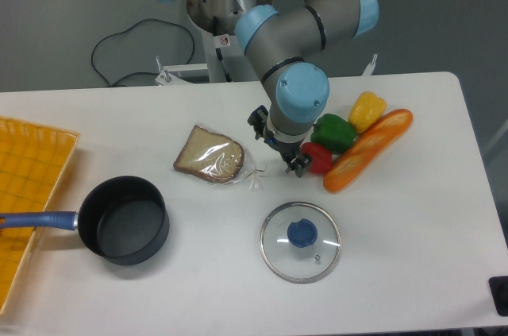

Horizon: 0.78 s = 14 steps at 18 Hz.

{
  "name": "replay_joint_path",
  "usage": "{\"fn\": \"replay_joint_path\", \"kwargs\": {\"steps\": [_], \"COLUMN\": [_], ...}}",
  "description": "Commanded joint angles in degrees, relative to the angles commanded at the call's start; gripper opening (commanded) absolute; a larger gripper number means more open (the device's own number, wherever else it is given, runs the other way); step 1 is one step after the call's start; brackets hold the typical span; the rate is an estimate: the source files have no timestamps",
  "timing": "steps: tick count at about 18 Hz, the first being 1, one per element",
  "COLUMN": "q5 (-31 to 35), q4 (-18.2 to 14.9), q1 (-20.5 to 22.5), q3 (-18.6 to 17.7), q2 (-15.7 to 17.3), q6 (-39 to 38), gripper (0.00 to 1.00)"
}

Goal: Pick up the toast
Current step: 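Move the gripper toward the bagged toast slice and lower it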

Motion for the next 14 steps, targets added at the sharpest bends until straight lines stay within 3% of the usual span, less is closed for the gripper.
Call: {"fn": "replay_joint_path", "kwargs": {"steps": [4, 14], "q5": [-3.9, -3.8], "q4": [10.6, 12.9], "q1": [0.4, 0.2], "q3": [-6.4, -6.3], "q2": [1.5, 1.1], "q6": [-8.7, -28.5], "gripper": [1.0, 1.0]}}
